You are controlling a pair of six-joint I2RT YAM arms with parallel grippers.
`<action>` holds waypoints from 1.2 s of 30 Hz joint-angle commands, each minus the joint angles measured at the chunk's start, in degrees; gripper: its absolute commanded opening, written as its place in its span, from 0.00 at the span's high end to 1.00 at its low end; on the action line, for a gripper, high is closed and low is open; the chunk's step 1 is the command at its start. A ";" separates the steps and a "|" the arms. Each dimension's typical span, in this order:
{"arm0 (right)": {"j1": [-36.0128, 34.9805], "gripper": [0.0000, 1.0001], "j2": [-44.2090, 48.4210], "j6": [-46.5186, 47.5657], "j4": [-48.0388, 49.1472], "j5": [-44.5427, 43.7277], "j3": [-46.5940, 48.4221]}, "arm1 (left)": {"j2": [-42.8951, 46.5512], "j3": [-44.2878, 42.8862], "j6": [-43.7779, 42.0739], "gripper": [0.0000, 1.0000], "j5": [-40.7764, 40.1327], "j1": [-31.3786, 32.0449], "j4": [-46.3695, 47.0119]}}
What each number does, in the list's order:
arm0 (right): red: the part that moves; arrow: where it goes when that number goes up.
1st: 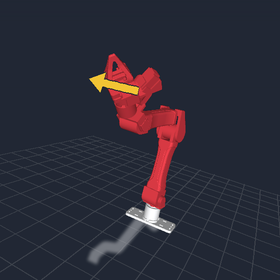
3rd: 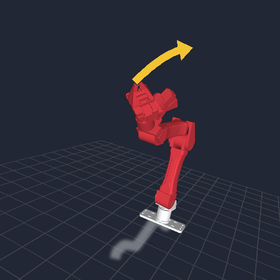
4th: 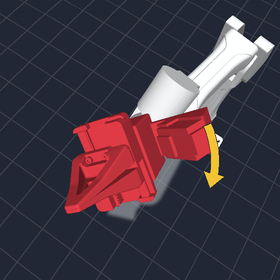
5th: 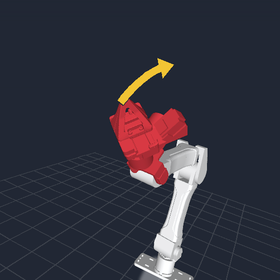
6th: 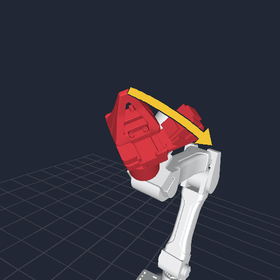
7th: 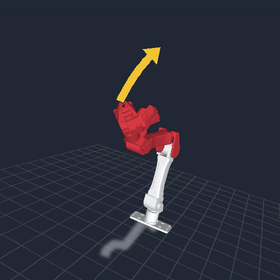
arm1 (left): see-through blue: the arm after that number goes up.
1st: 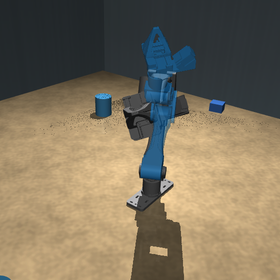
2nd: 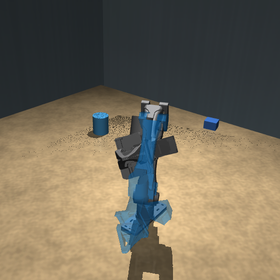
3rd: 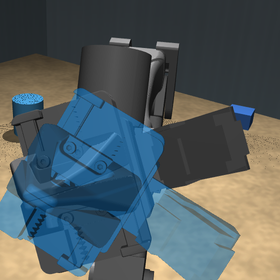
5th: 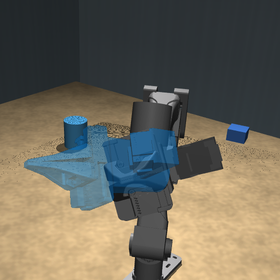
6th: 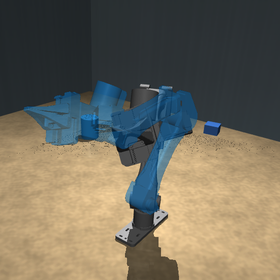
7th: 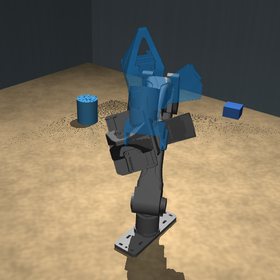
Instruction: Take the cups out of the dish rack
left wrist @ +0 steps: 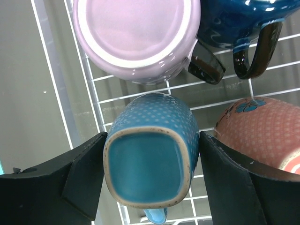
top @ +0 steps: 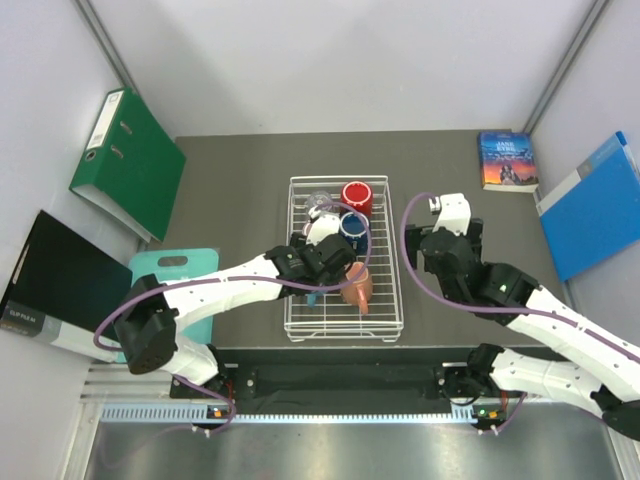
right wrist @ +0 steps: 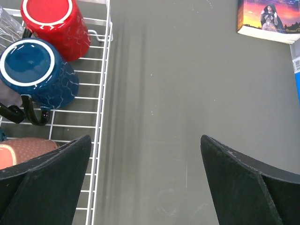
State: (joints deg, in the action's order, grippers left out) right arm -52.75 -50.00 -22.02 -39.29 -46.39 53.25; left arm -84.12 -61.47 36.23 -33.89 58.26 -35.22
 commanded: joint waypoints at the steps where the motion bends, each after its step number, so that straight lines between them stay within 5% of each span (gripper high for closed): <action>1: -0.86 0.00 -0.71 0.40 1.67 -0.28 0.62 | 3.25 -2.15 0.07 1.00 -0.38 -0.16 -2.30; 17: -0.86 0.01 2.45 -1.09 6.33 -1.60 5.89 | 10.11 -23.07 -4.68 1.00 -4.08 -0.16 -12.24; 27: -0.86 0.01 7.80 -3.38 13.79 13.41 6.08 | 20.13 -13.35 -0.55 1.00 13.04 -1.30 7.96; 36: -0.42 0.00 16.50 -9.35 24.25 27.04 0.37 | 26.55 4.67 15.52 1.00 46.26 -16.67 41.87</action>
State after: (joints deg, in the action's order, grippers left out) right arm -52.75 -36.36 -27.73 -22.22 -27.46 56.07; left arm -59.81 -61.47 41.45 -4.47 46.92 -18.65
